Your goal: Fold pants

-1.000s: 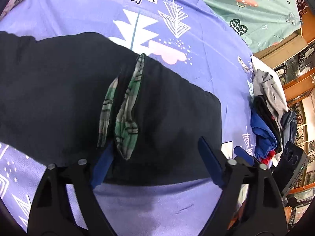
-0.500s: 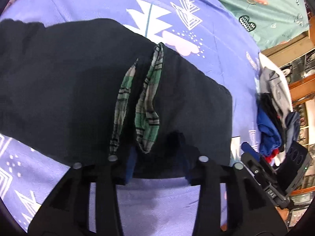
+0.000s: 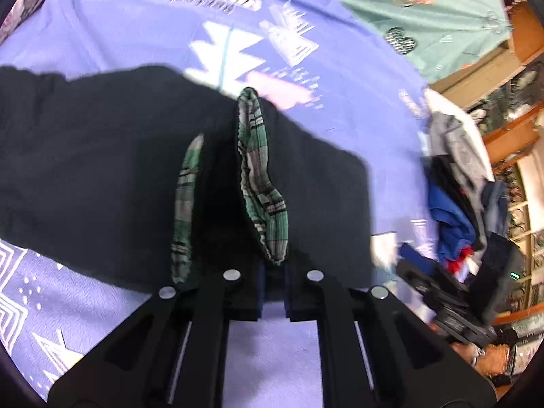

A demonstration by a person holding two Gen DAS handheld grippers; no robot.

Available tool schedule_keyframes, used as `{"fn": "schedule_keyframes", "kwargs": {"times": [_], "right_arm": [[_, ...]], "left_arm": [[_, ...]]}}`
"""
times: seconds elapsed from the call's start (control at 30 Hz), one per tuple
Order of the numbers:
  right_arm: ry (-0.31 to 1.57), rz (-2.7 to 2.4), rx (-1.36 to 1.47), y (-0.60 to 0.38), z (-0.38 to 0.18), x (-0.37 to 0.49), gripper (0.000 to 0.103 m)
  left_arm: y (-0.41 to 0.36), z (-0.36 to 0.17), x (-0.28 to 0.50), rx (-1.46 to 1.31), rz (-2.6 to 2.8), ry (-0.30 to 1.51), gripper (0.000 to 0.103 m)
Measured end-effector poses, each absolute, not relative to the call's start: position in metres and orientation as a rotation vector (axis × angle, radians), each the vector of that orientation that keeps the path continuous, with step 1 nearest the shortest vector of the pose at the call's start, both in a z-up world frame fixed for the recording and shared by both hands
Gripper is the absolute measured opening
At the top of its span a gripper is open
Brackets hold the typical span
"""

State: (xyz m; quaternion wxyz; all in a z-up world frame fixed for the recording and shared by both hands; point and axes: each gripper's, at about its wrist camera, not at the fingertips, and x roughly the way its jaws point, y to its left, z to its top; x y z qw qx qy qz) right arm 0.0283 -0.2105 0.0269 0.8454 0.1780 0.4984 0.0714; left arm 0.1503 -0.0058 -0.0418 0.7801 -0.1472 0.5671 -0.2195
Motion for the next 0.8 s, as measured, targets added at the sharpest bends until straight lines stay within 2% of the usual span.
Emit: {"fn": "schedule_keyframes", "kwargs": {"times": [0.17,0.27,0.33,0.43,0.5,0.57,0.63,0.7,0.73,0.77,0.8], "right_arm": [[1.035,0.165,0.380,-0.208,0.033,0.031,0.058],[1.026,0.181,0.394,-0.206,0.035,0.036,0.057],[1.035,0.190,0.382,-0.200,0.035,0.043,0.050],[1.034,0.181,0.347,-0.195,0.036,0.056,0.050],[1.037,0.180,0.329,-0.192,0.036,0.067,0.038],[1.026,0.207,0.322,-0.189,0.038,0.083,0.018],[1.035,0.228,0.320,-0.186,0.034,0.102,0.010],[1.058,0.231,0.333,-0.187,0.025,0.116,0.010],[1.094,0.208,0.341,-0.189,0.013,0.128,0.010],[1.119,0.185,0.337,-0.190,0.005,0.133,0.002],[1.148,0.155,0.327,-0.192,-0.005,0.139,0.000]], "left_arm": [[0.004,-0.023,0.133,-0.326,-0.495,1.185,0.008],[0.017,-0.049,0.134,-0.342,-0.436,1.242,0.008],[0.022,-0.069,0.137,-0.366,-0.413,1.287,0.008],[0.028,-0.087,0.142,-0.418,-0.413,1.297,0.011],[0.029,-0.086,0.146,-0.434,-0.422,1.301,0.013],[0.027,-0.082,0.147,-0.417,-0.424,1.294,0.015],[0.027,-0.077,0.147,-0.391,-0.422,1.275,0.019],[0.029,-0.072,0.148,-0.381,-0.425,1.253,0.026],[0.030,-0.072,0.149,-0.388,-0.428,1.251,0.027],[0.032,-0.073,0.150,-0.396,-0.432,1.254,0.027],[0.033,-0.074,0.150,-0.403,-0.433,1.257,0.027]]}}
